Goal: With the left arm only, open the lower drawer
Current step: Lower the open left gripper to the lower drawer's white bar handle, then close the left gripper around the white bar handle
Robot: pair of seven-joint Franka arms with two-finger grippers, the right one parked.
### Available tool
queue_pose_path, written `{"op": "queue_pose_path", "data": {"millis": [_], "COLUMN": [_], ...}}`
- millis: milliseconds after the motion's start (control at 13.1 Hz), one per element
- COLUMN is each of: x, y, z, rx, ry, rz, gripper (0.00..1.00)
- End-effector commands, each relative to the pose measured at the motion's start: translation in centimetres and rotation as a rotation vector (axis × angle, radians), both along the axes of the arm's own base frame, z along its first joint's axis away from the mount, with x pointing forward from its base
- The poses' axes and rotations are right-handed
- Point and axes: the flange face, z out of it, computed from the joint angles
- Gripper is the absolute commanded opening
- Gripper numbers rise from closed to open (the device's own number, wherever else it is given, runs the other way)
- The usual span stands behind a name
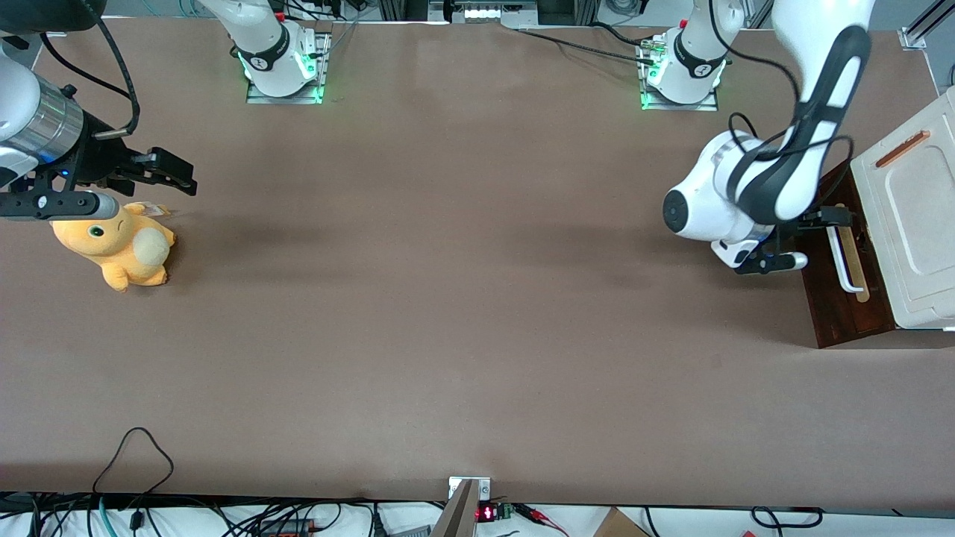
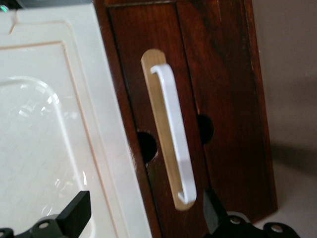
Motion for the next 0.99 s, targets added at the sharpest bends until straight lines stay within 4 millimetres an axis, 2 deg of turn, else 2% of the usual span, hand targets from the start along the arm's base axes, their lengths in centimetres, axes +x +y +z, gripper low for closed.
{"op": "queue_pose_path", "data": {"millis": [0,305,533,686,838,914], "x": [0.5,0.9,0.8,0.8,0.6,0.6], "y": [2.0,4.3,5.1,5.2,5.4,5.5], "z": [-2.1,-4.2,-5.4,-5.5,-5.6,-5.6], "rx": [0.082,0.138,0.116,0.116,0.117,0.117], "ry": [-0.006,-0.018,-0.066,-0.064,-0.063,-0.063], "rz": [-0.053,-0.080,-0.083,-0.081,-0.079,-0.078], "gripper": [1.00,0.97,0.97,0.86,0.81,0.75]}}
